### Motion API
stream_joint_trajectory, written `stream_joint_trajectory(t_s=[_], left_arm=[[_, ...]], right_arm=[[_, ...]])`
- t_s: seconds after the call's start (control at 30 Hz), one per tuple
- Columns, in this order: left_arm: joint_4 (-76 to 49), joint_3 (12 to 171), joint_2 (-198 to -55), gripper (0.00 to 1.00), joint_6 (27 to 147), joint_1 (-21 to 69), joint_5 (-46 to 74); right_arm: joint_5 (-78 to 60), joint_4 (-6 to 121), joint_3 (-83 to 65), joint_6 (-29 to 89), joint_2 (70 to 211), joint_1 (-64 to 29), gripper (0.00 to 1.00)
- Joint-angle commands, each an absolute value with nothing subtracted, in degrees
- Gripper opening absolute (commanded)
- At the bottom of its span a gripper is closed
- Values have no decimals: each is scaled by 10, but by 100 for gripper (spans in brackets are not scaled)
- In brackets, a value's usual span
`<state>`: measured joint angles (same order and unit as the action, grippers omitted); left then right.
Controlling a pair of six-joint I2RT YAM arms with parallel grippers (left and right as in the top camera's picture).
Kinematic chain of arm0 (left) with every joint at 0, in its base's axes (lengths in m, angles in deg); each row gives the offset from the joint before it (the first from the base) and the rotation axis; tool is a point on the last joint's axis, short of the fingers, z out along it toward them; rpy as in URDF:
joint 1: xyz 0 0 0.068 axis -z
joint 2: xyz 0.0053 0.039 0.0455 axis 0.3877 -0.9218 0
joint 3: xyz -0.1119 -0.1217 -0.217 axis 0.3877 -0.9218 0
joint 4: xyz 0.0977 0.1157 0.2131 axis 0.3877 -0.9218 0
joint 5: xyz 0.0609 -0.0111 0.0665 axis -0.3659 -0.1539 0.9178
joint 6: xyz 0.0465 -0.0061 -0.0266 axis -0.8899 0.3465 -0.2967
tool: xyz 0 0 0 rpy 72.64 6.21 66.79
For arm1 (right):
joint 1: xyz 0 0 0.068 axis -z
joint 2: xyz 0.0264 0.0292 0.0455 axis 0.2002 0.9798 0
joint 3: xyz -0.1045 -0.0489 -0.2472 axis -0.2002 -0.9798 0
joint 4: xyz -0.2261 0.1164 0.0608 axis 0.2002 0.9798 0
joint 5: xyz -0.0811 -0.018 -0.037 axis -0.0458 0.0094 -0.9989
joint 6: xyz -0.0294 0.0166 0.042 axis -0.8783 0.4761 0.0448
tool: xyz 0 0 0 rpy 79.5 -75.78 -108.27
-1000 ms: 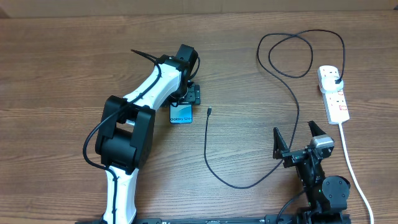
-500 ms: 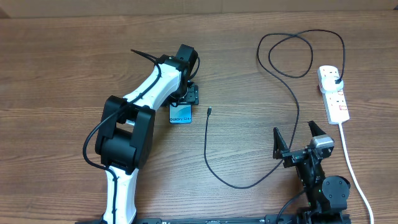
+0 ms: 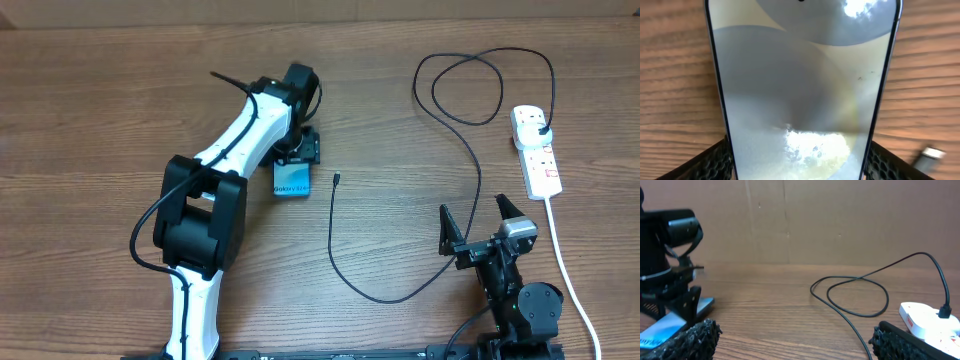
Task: Plug charger to phone and switch on socket
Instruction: 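Lift the phone and raise it upright, bottom edge facing right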
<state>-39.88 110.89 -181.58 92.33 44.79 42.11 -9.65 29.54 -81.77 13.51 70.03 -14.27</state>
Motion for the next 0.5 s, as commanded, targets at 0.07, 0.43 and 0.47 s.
stream_joint_trajectory(t_s=[0.07,0.43,0.47], left_arm=[[-418,1162,-1811,71,917,438,299],[-460,1162,-1811,72,917,370,-52],[-462,1162,-1811,72,917,362,-92]], right_arm=[[-98,293,-824,136,696,-144,100],[-98,293,-824,136,696,-144,100],[-98,293,-824,136,696,-144,100]])
